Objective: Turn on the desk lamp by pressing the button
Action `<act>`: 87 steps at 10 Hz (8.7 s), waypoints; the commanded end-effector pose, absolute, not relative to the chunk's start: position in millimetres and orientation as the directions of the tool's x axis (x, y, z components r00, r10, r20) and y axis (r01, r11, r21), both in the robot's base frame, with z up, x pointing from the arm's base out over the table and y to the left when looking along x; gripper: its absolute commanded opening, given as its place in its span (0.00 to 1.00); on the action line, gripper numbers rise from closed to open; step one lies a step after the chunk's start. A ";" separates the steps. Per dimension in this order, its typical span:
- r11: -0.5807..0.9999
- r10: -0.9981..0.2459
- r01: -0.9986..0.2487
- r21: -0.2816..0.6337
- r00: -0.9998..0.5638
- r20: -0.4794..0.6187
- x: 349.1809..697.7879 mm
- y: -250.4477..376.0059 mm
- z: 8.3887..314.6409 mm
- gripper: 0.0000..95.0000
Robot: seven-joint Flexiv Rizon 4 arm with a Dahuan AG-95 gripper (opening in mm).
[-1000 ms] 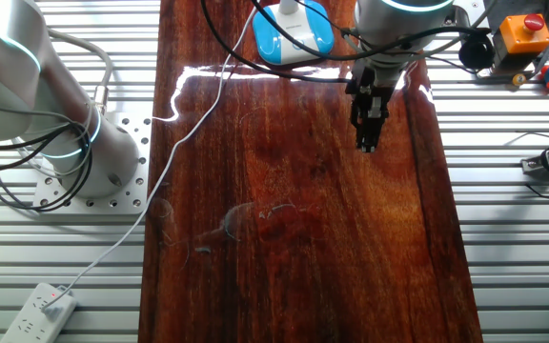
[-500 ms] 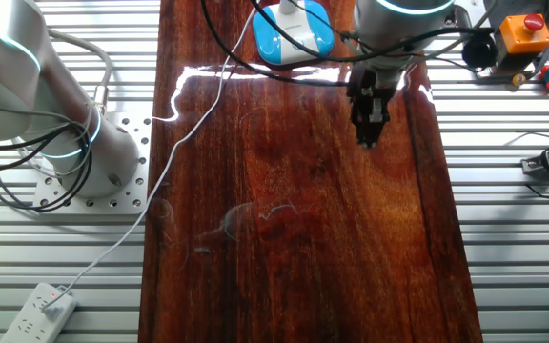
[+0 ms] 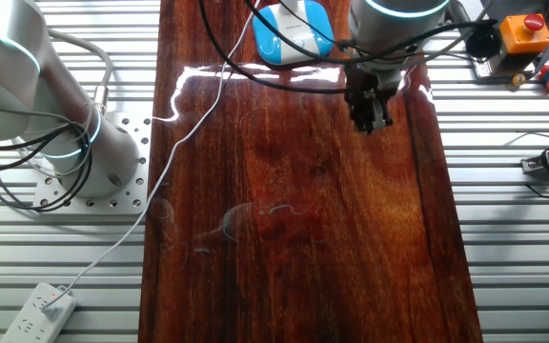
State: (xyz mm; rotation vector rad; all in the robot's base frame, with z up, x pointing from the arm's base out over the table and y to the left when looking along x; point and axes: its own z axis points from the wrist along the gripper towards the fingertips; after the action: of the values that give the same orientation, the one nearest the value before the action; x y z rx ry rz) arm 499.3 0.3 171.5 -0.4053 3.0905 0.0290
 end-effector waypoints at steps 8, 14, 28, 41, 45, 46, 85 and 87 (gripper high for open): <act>0.942 -0.334 -0.335 0.009 -0.942 -0.027 498.9 1.3 173.5 0.00; 0.940 -0.341 -0.342 0.015 -0.940 -0.017 500.0 3.6 172.9 0.00; 0.959 -0.282 -0.280 0.045 -0.958 0.057 555.7 44.3 165.5 0.00; 0.985 -0.170 -0.162 0.060 -0.974 0.151 550.4 109.5 133.5 0.00; 0.987 -0.155 -0.146 0.065 -0.975 0.161 541.5 123.2 127.8 0.00; 0.986 -0.161 -0.152 0.070 -0.973 0.163 539.6 123.4 126.5 0.00; 0.953 -0.289 -0.272 0.134 -0.948 0.136 533.5 117.2 119.4 0.00; 0.954 -0.283 -0.264 0.140 -0.949 0.137 533.5 117.2 119.4 0.00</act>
State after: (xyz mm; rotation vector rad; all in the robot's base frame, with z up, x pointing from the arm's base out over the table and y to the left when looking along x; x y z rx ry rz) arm 533.6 116.7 118.9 -0.4593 3.2602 0.2012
